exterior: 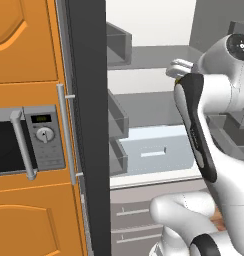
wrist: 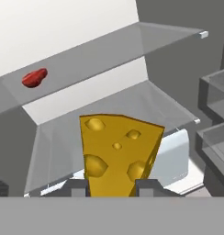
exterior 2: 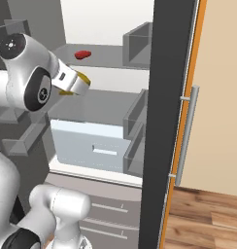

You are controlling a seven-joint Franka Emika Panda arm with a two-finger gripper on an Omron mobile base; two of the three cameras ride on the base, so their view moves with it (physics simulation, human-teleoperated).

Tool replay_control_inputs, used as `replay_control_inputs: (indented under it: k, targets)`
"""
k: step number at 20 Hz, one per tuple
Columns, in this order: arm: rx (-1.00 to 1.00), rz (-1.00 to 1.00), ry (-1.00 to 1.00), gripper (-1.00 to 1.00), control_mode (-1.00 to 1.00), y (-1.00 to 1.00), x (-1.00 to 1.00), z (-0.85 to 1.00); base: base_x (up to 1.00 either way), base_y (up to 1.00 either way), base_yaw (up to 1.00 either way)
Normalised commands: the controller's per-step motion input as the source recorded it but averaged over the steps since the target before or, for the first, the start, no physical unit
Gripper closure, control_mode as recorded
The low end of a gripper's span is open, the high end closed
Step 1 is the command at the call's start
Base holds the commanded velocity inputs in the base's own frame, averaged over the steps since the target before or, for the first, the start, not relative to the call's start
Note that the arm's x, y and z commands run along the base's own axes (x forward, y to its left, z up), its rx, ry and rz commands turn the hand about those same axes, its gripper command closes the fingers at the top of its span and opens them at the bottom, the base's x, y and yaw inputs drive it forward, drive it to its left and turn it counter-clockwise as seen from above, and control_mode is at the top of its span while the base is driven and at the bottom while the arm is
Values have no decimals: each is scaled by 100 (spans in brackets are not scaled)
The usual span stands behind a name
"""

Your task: Take the cheese, steak, and broccoli from the fridge and place them on the plate on the dining counter to create an appetizer plate.

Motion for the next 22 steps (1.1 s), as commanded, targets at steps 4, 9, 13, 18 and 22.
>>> replay_control_inputs:
  k: [4, 9, 13, 18, 22]
  targets:
    - [-2, 0, 5, 100, -100, 0, -36, -31, 0, 0, 0]
    - [-1, 0, -1, 100, 100, -4, -32, -11, -18, 0, 0]
    - [0, 0, 0, 100, 100, 0, 0, 0, -100, -1, 0]
    - [0, 0, 0, 100, 100, 0, 0, 0, -100, 0, 0]
    - [0, 0, 0, 100, 100, 0, 0, 0, -75, -1, 22]
